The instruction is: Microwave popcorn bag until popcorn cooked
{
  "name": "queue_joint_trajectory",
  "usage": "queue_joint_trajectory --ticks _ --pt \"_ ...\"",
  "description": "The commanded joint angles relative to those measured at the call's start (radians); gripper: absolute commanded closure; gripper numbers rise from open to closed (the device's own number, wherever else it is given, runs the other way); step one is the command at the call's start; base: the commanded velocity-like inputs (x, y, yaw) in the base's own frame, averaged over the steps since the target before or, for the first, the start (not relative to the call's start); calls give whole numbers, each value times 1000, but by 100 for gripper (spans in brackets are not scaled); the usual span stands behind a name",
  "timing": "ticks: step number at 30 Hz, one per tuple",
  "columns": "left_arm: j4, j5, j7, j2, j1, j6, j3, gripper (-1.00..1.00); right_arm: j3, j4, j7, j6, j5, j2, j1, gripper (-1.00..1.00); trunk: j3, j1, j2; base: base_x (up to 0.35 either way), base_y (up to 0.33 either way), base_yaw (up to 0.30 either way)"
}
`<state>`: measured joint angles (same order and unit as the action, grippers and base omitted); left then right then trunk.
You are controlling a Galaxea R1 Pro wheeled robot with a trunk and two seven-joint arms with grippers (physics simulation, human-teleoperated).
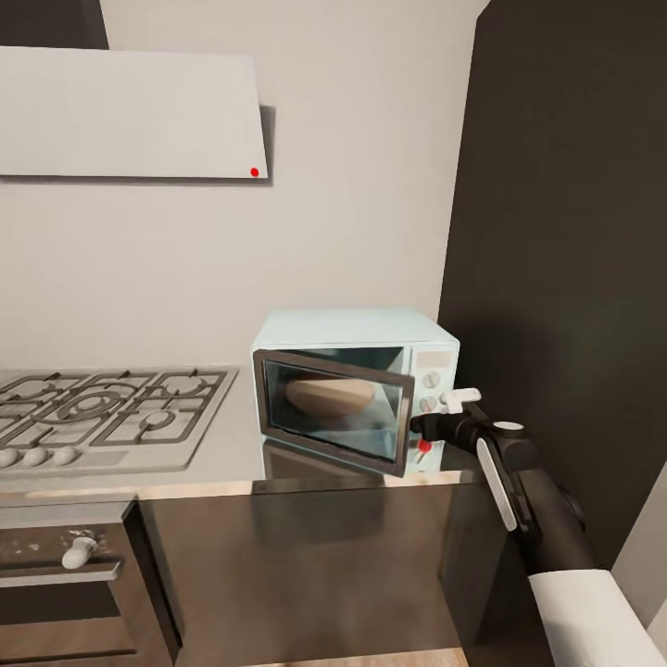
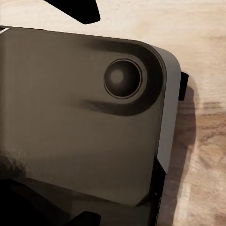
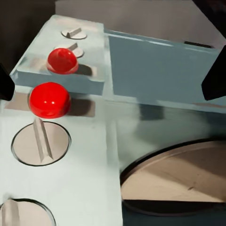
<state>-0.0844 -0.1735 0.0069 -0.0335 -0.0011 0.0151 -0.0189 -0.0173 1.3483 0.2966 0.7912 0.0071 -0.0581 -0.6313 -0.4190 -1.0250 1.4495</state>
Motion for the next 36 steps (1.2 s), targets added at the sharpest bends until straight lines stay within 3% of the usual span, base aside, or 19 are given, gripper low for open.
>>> queue_joint_trajectory --ticks 1,8,18,36 --pt "0 -6 0 0 0 2 -1 -100 -81 2 11 8 -29 0 -1 -100 -1 0 1 0 0 0" --pt "-1 -3 -1 0 0 3 2 -100 -80 2 13 8 -29 -2 -1 -100 -1 0 1 -7 0 0" --pt "-1 -4 -1 -1 0 3 -1 -100 -80 2 13 8 -29 0 -1 -100 -1 0 1 -202 71 0" --pt "-1 -4 -1 0 0 3 -1 -100 -76 2 13 5 -41 14 -1 -100 -1 0 1 -7 4 0"
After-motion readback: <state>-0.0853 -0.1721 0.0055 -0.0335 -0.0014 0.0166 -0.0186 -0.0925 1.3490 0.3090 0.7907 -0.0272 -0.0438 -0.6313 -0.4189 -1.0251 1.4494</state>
